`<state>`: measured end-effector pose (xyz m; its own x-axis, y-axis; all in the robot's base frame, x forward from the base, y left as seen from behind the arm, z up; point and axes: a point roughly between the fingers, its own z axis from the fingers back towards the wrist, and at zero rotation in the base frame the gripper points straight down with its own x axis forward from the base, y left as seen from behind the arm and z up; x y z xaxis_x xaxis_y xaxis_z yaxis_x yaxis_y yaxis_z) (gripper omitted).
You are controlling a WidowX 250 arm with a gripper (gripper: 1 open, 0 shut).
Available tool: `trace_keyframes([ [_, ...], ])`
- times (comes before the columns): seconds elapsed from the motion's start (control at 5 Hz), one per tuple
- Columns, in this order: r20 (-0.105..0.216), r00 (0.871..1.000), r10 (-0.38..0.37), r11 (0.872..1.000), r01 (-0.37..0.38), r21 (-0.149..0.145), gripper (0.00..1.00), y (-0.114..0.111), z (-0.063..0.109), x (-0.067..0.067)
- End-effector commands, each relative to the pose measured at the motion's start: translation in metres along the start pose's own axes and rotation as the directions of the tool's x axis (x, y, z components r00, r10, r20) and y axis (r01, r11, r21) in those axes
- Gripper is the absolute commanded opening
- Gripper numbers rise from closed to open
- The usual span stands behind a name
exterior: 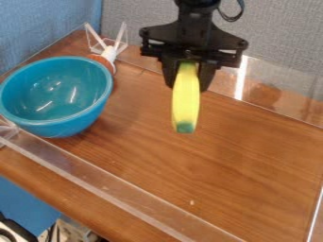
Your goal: Put the yellow object in the blue bowl
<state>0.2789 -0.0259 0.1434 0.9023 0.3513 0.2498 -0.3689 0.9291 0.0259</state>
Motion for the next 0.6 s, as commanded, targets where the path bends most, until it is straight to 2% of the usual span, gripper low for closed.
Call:
trace_keyframes([
  [0.0,0.052,0.998,0.019,0.999,-0.017,-0.036,0.0,0.006,0.012,0.013],
  [0.2,0.054,0.988,0.143,0.99,-0.143,0.002,0.0,0.05,0.002,0.023],
  [0.4,0.06,0.959,0.276,0.96,-0.278,0.032,0.0,0.101,-0.01,0.028],
])
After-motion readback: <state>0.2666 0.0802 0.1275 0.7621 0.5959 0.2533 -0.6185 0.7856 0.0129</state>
